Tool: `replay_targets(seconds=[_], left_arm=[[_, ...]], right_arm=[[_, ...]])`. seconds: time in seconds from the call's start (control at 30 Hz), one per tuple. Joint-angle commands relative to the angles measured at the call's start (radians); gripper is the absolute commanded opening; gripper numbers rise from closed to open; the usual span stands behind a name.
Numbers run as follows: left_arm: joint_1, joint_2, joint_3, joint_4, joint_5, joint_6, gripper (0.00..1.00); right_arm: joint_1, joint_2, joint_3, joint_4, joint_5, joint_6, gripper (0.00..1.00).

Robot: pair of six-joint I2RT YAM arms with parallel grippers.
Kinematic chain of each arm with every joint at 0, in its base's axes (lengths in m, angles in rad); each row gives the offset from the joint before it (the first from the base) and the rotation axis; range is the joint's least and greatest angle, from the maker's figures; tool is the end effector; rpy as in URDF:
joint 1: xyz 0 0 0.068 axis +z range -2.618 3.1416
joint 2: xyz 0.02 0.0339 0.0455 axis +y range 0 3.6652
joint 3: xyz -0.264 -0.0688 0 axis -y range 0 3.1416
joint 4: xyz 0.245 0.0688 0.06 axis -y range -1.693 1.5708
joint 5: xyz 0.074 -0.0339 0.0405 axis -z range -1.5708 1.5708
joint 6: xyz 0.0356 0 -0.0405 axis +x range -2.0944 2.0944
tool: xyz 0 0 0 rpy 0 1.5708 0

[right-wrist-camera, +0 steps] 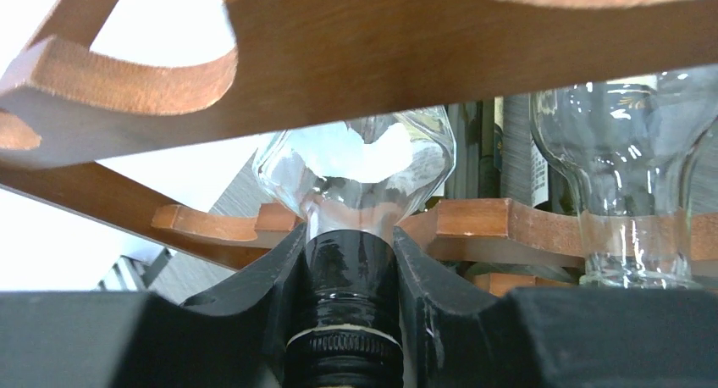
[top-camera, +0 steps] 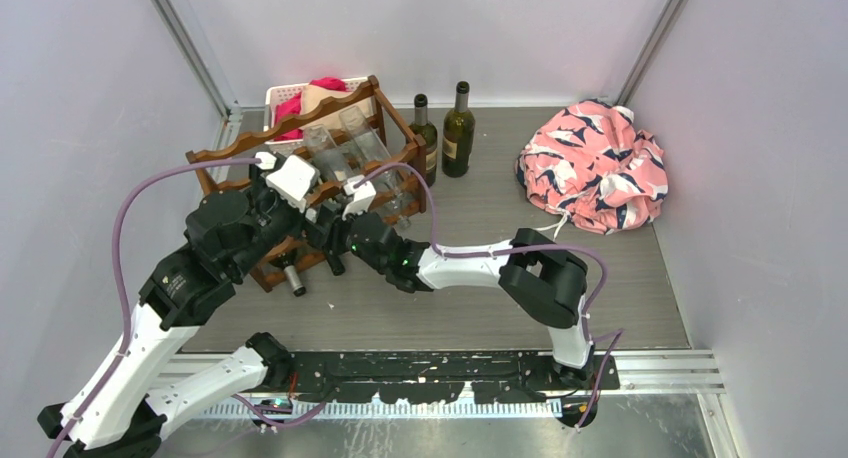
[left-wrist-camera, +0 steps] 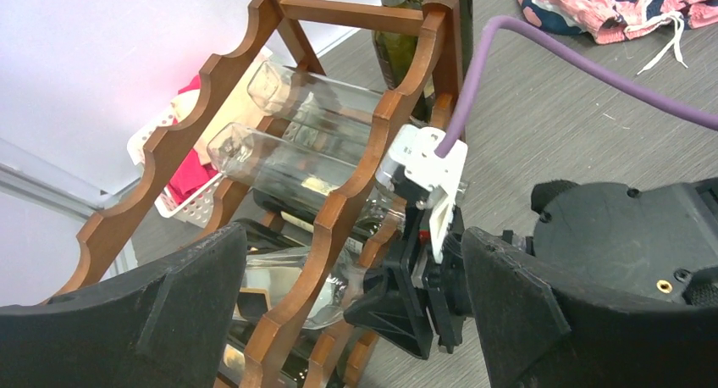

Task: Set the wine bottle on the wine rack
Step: Place the wine bottle in the wine rack.

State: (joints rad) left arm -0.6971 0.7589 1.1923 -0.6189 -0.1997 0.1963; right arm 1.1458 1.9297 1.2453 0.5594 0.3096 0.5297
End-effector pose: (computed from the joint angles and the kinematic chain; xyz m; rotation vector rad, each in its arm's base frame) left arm 0.1062 -0.0797 0.4324 0.6249 1.6415 -0.1900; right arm 0.1944 0.4033 0.2388 -0.3051 1.7644 0.9777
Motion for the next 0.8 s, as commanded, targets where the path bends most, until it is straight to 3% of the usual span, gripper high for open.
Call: replay_targets(seconds=[0.0, 0.77], left_arm=[[0.007, -0.009, 0.012, 0.053, -0.002, 0.004, 0.96], [0.007, 0.005, 0.041, 0.027, 0.009, -0.038, 0.96]], right_arm=[[0.051, -0.098, 0.016, 0.393, 0.086, -0.128, 0.01], [0.147, -0.068, -0.061, 0.656, 0.217, -0.511, 0.01]])
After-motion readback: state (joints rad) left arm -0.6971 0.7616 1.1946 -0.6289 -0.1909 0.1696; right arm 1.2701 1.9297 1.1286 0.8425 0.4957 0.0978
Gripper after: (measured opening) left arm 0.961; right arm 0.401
